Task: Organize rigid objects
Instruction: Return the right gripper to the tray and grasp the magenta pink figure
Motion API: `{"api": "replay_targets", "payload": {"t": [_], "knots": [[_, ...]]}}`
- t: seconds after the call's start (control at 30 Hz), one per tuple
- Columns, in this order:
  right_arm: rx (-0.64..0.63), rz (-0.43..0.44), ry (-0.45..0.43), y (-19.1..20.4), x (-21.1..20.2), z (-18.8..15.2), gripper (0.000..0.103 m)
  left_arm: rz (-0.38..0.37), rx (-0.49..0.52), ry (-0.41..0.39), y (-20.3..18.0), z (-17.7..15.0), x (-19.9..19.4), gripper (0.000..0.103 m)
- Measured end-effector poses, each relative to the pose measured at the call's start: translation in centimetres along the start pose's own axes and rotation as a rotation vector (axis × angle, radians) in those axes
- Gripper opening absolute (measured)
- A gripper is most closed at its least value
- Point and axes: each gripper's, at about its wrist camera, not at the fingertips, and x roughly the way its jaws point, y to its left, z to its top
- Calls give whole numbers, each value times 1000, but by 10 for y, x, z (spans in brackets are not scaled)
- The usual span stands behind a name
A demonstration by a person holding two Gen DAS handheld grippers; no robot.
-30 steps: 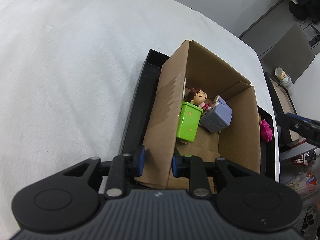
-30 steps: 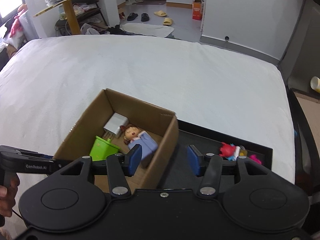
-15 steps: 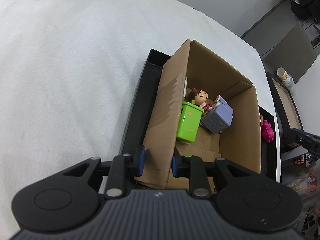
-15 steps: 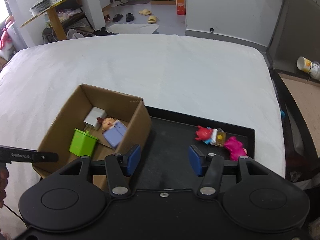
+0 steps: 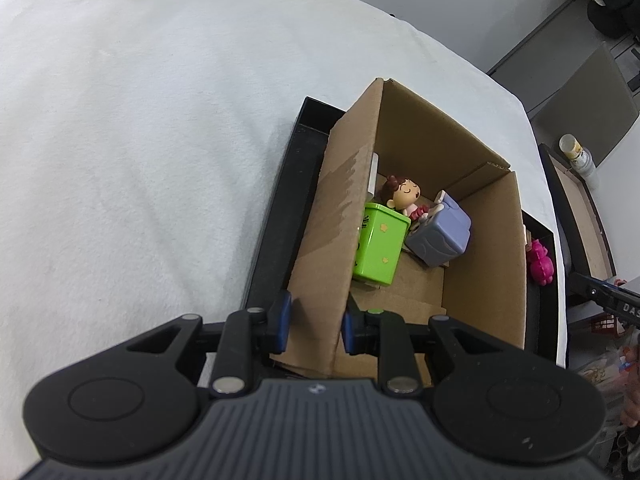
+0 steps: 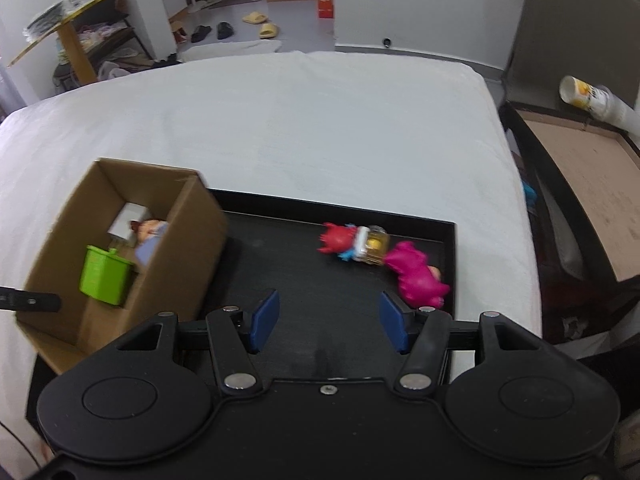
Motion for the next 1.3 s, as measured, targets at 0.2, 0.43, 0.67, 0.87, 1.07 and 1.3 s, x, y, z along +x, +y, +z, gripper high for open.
{"api": "replay_targets", "payload": {"t": [0.2, 0.43, 0.67, 0.87, 1.07, 1.3], "knots": [[-17, -27, 17, -24, 21, -3, 56, 2, -3, 3, -1, 1, 0, 24], [-74, -47, 25, -40, 46, 3, 55, 8, -3, 7, -2, 2, 1, 24], [-197, 7, 14, -33, 60, 9, 52, 12, -2, 7, -2, 2, 3, 24], [-201, 5, 36, -45, 75, 19, 47, 11, 1, 6, -2, 2, 3, 24], [-201, 14, 63, -54, 86, 23, 45, 14, 0, 7, -3, 2, 4, 24], [-172, 33, 98, -58, 92, 16, 38, 17, 1, 5, -2, 1, 5, 24]]}}
